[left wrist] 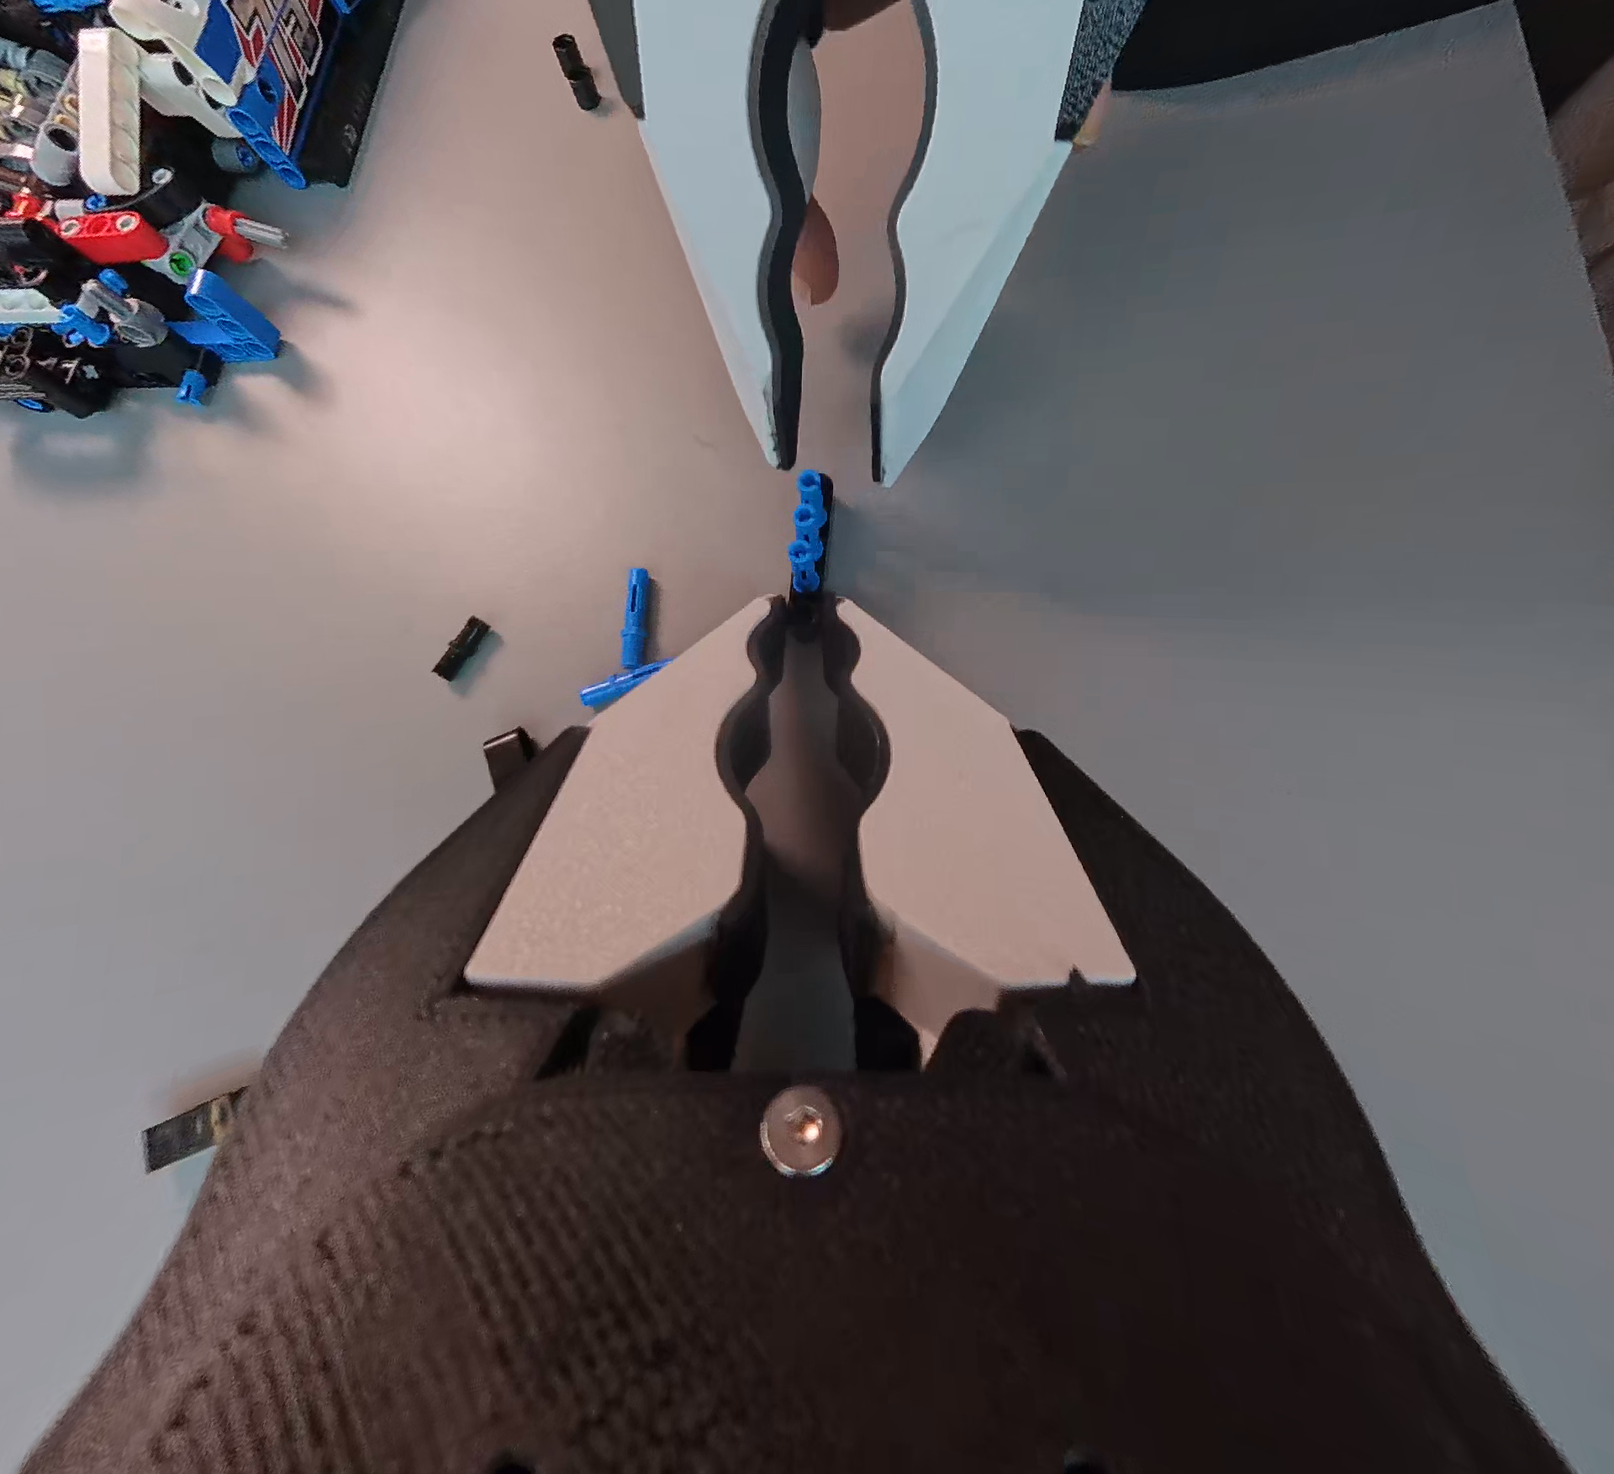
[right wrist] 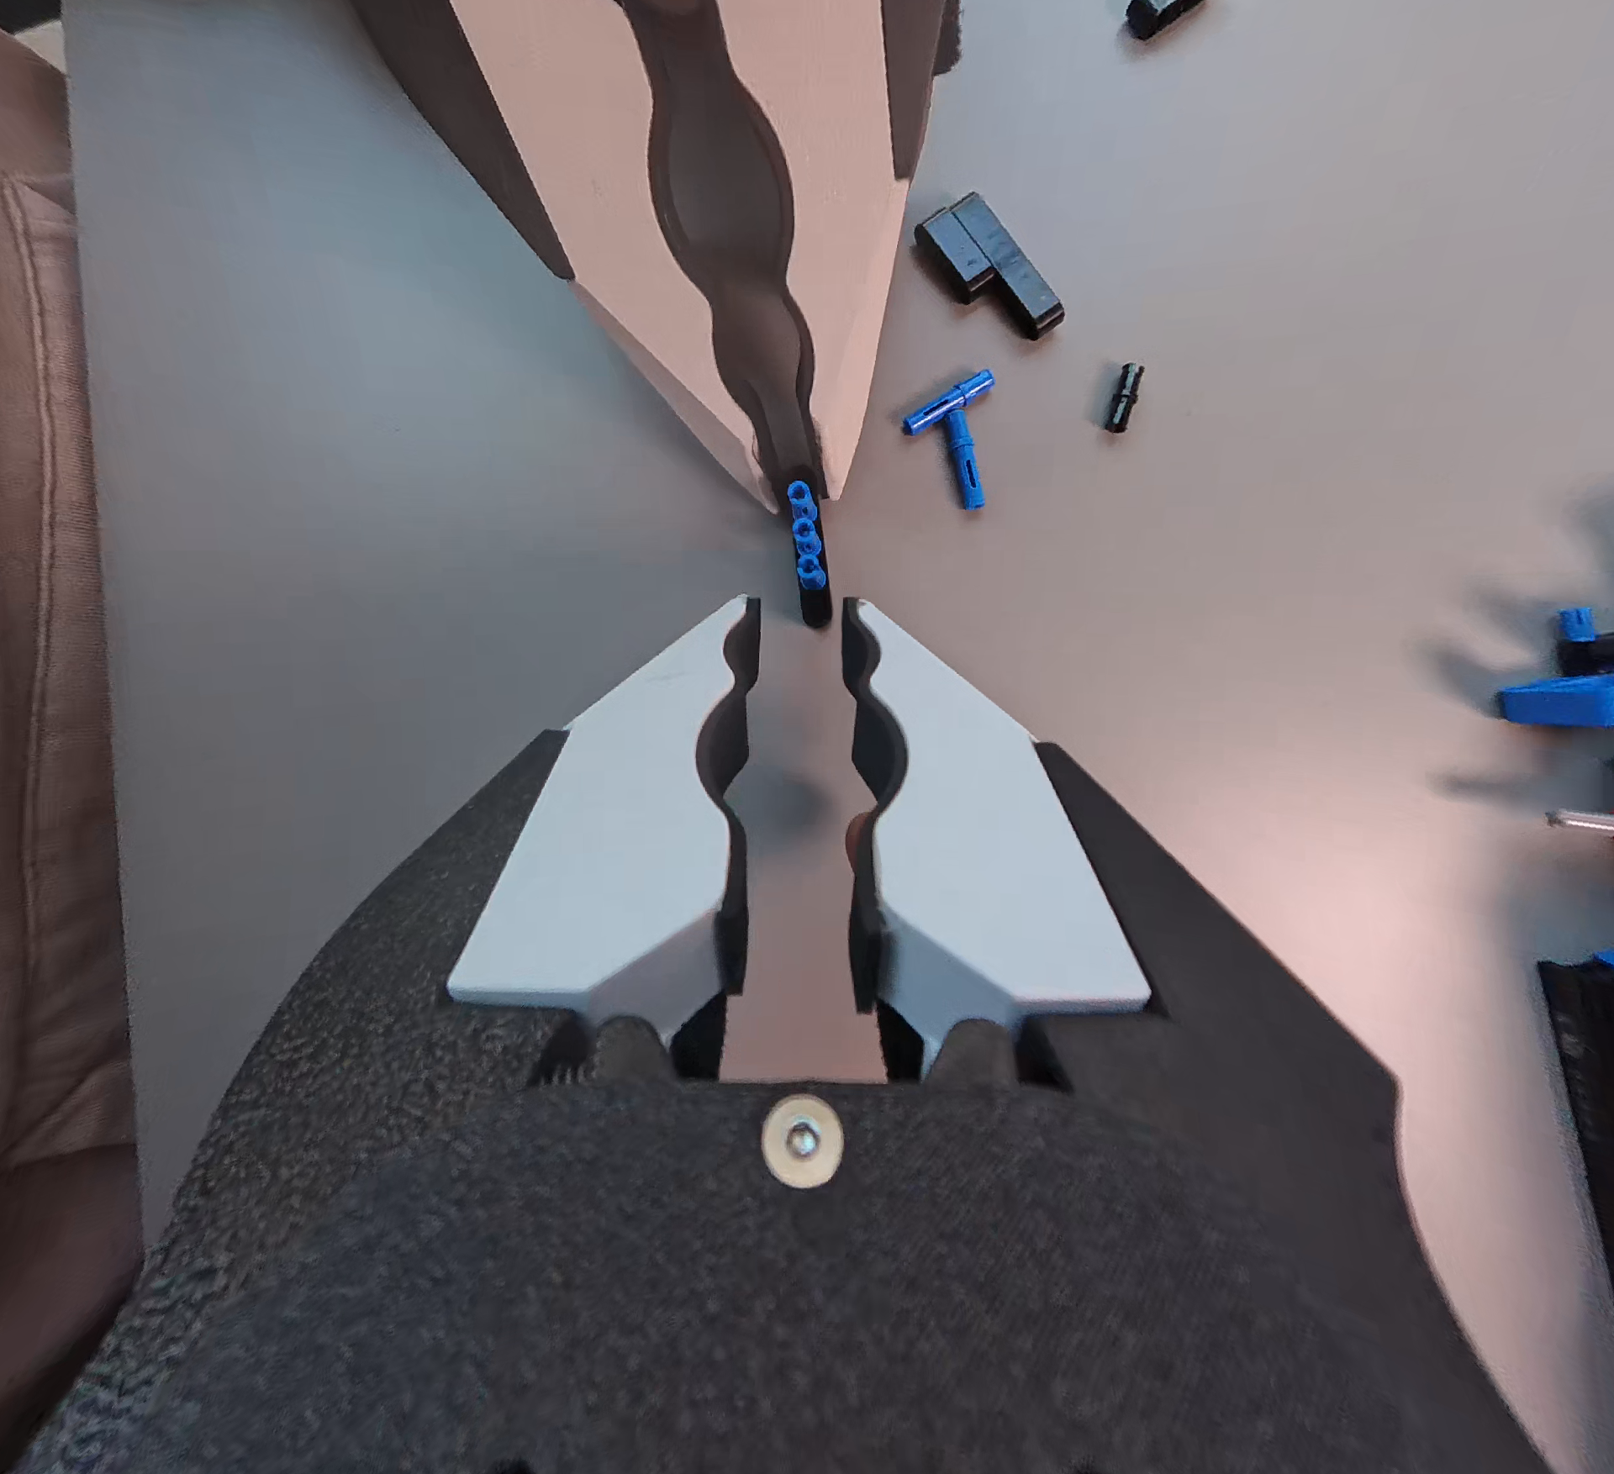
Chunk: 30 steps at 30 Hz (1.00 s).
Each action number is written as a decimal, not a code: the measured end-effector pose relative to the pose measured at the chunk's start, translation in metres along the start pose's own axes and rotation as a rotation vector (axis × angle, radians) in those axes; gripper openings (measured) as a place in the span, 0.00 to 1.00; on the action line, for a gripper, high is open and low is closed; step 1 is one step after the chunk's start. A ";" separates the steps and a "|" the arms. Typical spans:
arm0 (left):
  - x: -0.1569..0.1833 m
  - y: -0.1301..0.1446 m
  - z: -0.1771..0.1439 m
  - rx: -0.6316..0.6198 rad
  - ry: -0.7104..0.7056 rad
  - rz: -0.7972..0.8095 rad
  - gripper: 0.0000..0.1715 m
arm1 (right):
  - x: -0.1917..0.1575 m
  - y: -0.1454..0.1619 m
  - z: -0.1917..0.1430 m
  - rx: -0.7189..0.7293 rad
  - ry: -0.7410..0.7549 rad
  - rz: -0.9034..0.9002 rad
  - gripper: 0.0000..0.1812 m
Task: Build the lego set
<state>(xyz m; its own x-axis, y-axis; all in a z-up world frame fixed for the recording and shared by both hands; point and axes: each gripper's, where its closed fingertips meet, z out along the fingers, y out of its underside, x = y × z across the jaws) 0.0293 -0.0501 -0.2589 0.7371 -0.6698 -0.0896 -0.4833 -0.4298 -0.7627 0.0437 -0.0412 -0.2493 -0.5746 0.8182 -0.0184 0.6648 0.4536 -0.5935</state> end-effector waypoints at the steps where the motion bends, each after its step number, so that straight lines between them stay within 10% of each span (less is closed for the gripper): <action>1: -0.002 0.000 0.000 0.000 -0.007 0.006 0.04 | 0.001 0.001 -0.001 0.010 -0.001 0.003 0.09; 30: -0.034 -0.006 -0.011 0.060 -0.199 -0.009 0.06 | 0.045 0.012 0.004 0.012 0.206 0.089 0.03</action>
<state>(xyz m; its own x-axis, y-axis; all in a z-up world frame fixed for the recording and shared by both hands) 0.0019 -0.0310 -0.2446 0.8229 -0.5305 -0.2034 -0.4519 -0.3941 -0.8003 0.0241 -0.0003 -0.2601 -0.4035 0.9103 0.0924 0.7024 0.3729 -0.6063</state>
